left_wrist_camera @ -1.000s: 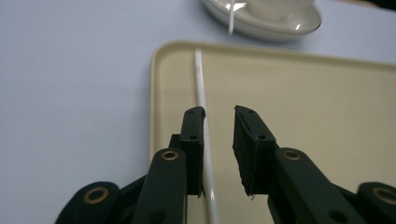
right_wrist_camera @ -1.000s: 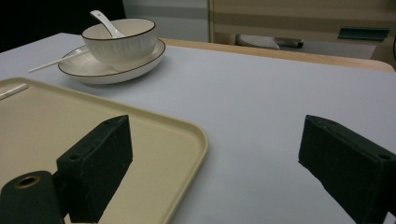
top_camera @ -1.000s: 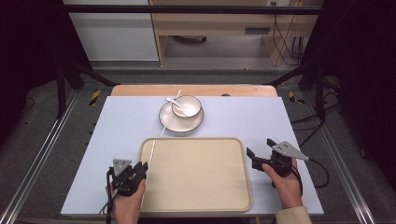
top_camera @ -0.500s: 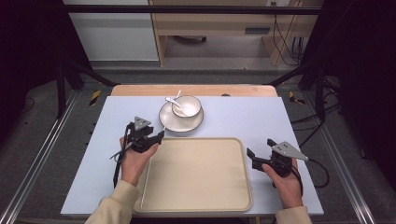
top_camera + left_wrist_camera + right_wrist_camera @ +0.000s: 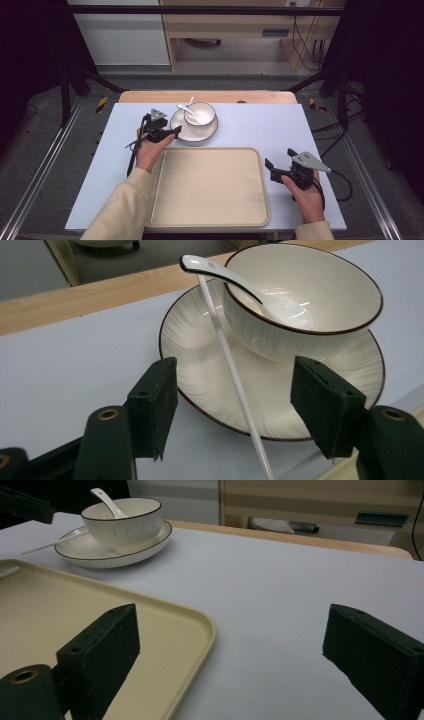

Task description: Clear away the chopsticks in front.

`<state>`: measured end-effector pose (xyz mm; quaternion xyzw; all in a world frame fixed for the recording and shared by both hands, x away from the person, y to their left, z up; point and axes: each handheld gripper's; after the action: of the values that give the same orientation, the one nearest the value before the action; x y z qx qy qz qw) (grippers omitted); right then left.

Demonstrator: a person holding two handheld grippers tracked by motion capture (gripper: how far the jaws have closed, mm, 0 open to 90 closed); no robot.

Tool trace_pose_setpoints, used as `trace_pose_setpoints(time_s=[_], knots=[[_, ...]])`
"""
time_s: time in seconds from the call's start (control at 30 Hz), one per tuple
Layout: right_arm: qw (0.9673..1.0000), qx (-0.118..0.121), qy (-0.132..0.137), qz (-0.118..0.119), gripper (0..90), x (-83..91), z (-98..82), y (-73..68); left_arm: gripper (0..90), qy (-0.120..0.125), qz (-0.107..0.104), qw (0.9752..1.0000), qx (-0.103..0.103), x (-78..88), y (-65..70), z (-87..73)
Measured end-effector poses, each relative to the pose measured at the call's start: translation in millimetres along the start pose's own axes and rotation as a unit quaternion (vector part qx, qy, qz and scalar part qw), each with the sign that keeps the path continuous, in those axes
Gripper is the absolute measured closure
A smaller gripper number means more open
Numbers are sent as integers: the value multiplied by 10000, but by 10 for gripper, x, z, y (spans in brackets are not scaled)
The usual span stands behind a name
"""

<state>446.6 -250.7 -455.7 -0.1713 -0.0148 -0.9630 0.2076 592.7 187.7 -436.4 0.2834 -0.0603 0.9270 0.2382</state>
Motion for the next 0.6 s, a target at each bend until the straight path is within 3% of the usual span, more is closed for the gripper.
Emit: trace_pose_setpoints(time_s=[0.1,0.2,0.3,0.6], knots=[[10000,10,46,-7,78,2,-2,14,406,-51,-28,10000,-33,-74,-20,7],[10000,37,52,5,72,8,0,18,455,-454,97,9985,-282,-164,-20,24],[9999,11,117,25,64,24,12,11,497,-378,48,9992,-81,-232,-32,40],[9986,239,468,107,53,115,40,7,550,-582,62,9983,-87,-359,2,65]])
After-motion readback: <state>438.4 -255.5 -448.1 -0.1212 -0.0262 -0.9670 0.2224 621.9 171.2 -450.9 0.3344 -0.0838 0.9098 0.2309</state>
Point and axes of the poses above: each handheld gripper's, and its own axes: x roughly backward along the jaws, z roughly out of its top, y roughly to its right, and after that the axes turned 1 degree about -y, right-handed
